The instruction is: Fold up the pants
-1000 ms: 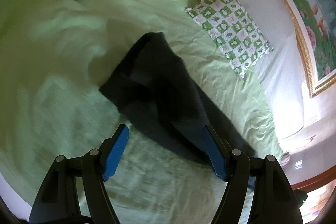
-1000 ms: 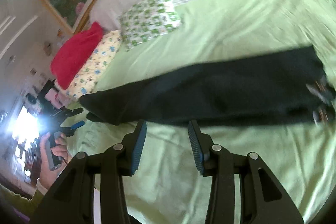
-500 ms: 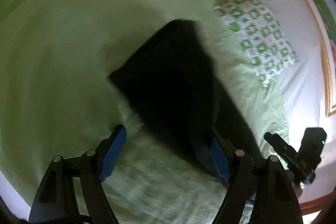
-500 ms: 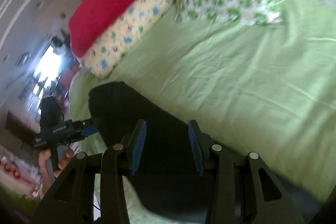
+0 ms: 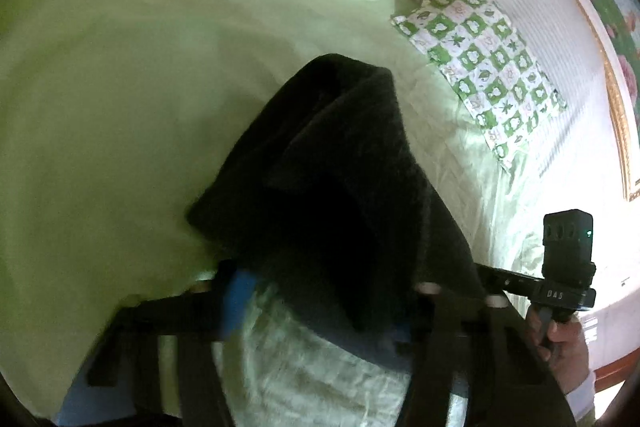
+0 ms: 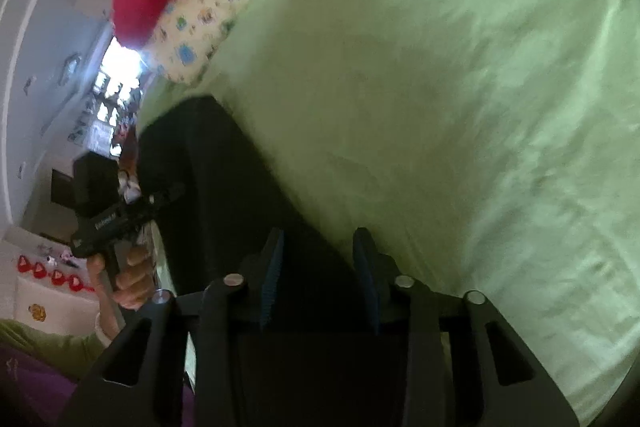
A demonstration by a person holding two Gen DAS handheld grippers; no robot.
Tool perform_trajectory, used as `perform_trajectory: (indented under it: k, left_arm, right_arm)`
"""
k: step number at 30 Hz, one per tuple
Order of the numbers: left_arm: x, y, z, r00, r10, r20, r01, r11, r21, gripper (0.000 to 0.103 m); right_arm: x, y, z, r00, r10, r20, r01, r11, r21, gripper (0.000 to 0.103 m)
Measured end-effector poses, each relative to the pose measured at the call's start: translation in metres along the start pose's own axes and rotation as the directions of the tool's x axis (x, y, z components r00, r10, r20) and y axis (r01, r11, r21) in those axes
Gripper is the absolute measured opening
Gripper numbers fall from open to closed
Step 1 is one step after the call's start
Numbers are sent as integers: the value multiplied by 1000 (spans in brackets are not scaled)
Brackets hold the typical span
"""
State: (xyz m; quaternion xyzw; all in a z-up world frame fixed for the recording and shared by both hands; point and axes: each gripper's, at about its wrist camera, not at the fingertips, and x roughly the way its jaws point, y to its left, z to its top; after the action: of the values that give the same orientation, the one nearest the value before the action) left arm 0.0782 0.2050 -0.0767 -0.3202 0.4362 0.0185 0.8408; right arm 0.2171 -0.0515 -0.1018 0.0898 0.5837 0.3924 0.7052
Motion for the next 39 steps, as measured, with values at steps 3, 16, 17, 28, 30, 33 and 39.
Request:
perform_trajectory:
  k: [3, 16, 17, 28, 30, 33, 39]
  left_arm:
    - [1, -3, -1, 999, -49, -3, 49, 999, 24, 11]
    - [-144, -39, -15, 969, -211, 126, 165, 939, 301, 10]
    - [-141, -35, -15, 972, -198, 129, 150, 940, 307, 10]
    - [-48, 24, -21, 994, 14, 106, -51, 934, 352, 21]
    - [-50, 35, -25, 994, 20, 105, -54, 941, 333, 26]
    - [-59, 45, -32, 993, 44, 114, -78, 946, 315, 40]
    - [-85, 53, -42, 977, 133, 166, -181, 931, 316, 46]
  right_arm:
    - [-4, 8, -7, 999, -28, 28, 27, 1000, 4, 18]
    - [-66, 203, -75, 698, -490, 522, 700, 621, -354, 7]
    - [-54, 202, -74, 681, -510, 526, 721, 593, -358, 6]
    - [36, 131, -45, 741, -514, 431, 640, 736, -222, 5]
    - [35, 125, -49, 750, -492, 441, 615, 765, -192, 6]
    - [19, 119, -57, 757, -461, 464, 575, 807, -137, 22]
    - [-24, 121, -96, 748, -426, 509, 505, 863, -19, 26]
